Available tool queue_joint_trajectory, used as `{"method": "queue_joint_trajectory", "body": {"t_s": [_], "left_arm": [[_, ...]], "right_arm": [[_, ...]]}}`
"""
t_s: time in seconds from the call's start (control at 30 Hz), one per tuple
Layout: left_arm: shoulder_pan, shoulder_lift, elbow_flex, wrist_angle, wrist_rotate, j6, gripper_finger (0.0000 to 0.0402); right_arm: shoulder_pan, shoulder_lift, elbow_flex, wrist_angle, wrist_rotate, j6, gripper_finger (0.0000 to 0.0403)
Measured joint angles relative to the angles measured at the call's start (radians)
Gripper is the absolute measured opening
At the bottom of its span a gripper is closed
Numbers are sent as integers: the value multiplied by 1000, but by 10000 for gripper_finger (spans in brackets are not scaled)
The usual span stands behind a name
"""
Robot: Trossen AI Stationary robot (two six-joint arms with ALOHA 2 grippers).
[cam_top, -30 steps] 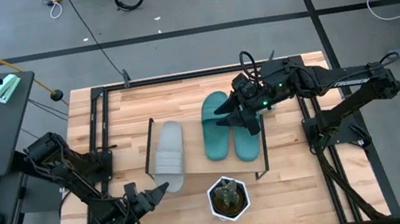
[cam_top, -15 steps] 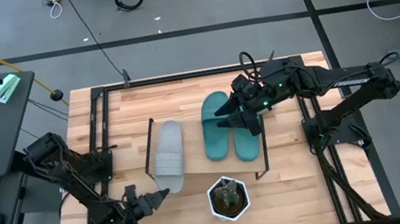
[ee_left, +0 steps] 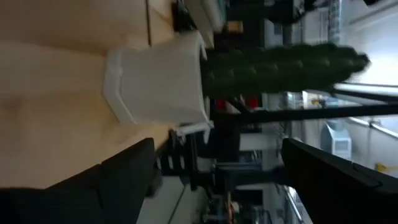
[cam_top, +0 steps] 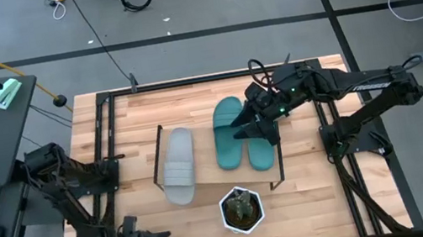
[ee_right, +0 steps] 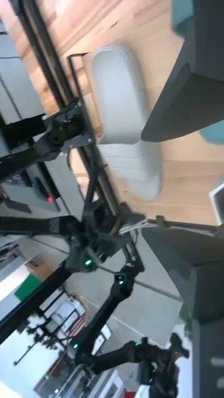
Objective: Pick and place slides into the shelf
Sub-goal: Put the gray slide on the shelf
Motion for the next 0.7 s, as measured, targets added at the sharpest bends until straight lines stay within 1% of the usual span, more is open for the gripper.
{"method": "queue_joint_trajectory", "body": {"t_s": [0.13,0.23,0.3,0.37,0.5,0.6,0.7], "left_arm": [[2,-26,10,106,1,188,353],[28,-68,11,193,1,388,353],[53,-99,11,236,32,507,353],[83,-131,11,263,102,586,353],[167,-174,11,314,304,693,353],[236,-186,11,399,462,804,353],[297,-190,11,520,555,960,353]], "right_arm": [[-11,0,0,-34,-6,-24,242],[-17,0,0,-42,-7,-39,242],[-18,0,0,-47,-11,-46,242],[-23,0,0,-53,-14,-52,242],[-37,0,0,-89,-55,-61,242],[-51,0,0,-155,-66,-91,242],[-73,-9,0,-249,-59,-132,242]]}}
